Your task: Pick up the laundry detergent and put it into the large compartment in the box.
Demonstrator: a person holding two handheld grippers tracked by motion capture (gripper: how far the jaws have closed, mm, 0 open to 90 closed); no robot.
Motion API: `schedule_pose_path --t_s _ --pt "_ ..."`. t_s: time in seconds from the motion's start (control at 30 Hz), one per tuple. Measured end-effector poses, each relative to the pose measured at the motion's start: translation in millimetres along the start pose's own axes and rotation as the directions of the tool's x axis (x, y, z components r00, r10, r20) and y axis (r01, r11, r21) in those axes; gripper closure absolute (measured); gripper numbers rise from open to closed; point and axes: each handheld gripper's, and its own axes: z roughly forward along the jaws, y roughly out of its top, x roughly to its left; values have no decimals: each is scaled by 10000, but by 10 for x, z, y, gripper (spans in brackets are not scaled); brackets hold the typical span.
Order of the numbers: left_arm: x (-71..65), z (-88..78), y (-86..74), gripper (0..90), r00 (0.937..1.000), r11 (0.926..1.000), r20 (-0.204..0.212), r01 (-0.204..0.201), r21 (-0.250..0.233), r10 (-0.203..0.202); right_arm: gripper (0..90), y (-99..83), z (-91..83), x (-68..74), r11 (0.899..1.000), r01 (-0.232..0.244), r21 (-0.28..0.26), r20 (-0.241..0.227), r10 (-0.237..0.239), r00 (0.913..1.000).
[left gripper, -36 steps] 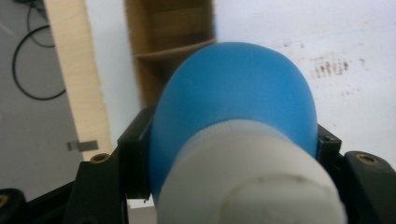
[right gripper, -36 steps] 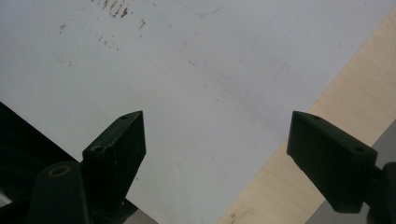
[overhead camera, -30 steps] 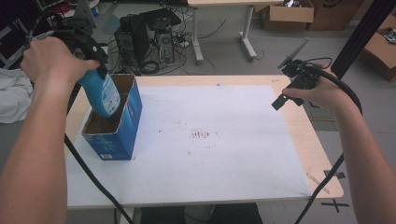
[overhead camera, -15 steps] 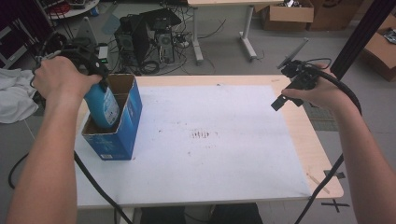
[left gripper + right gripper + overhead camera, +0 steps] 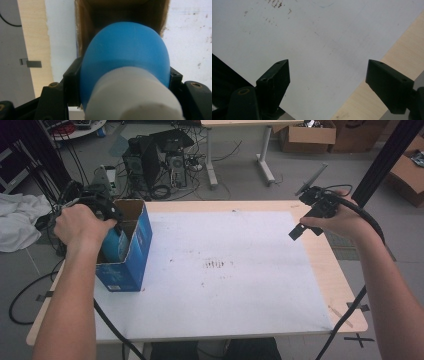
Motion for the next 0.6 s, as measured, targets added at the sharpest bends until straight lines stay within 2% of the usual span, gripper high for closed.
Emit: schedule_pose_path --t_s 0.33,0.6 --pt "3 321 6 371 9999 9990 -42 134 415 -132 197 -23 14 -20 10000 -54 -1 -24 54 10000" --pt "1 464 4 371 9998 9985 57 194 508 -197 197 -35 -1 -23 9999 -136 -48 -52 136 9999"
